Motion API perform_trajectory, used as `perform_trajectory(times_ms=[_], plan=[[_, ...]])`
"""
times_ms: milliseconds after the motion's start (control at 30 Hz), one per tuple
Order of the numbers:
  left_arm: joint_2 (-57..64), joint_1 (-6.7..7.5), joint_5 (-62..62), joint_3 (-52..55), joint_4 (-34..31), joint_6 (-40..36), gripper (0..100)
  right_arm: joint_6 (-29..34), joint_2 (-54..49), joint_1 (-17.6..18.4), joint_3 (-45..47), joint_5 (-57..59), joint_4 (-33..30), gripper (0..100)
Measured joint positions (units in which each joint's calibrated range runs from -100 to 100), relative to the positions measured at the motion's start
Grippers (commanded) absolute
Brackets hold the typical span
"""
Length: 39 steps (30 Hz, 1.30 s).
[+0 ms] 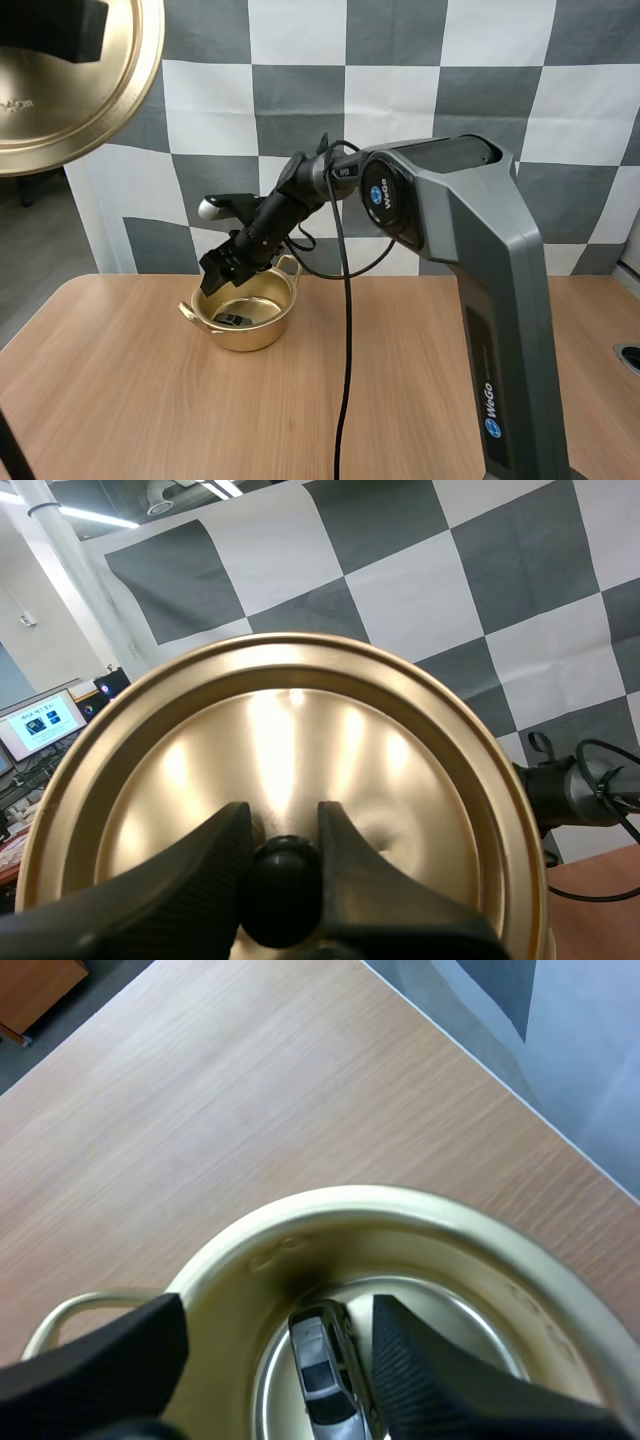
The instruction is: Open the pot, put the car inside, and close it
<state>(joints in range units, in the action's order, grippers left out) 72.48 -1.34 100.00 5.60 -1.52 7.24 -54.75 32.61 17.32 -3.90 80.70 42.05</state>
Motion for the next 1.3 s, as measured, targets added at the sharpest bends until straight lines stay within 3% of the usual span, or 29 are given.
perform_trajectory(times_ms=[200,367,700,900,1033,1300], plan=[[0.0,0.0,0.0,0.0,0.1,0.0,0,0.0,-1.0,0.0,0.0,0.3,-6.0,100],[0.0,0.0,0.0,0.0,0.1,0.0,0,1.5,-3.2,0.0,0.0,-1.4,-7.2,100],[-2.5,0.23,0.0,3.2,-1.8,0.4,0,3.7,-19.5,-2.8,0.0,-7.0,-7.3,100],[-6.5,0.78,-0.5,11.5,-2.3,0.4,0,6.6,-30.8,-7.6,0.0,0.0,-7.6,100],[-10.5,0.78,-7.6,18.0,-2.0,0.5,0,6.6,-39.1,-11.1,0.0,7.8,-10.6,100],[-23.7,0.78,-22.2,23.6,4.1,4.4,0,9.7,-54.8,-12.3,0.0,19.3,-19.7,100]])
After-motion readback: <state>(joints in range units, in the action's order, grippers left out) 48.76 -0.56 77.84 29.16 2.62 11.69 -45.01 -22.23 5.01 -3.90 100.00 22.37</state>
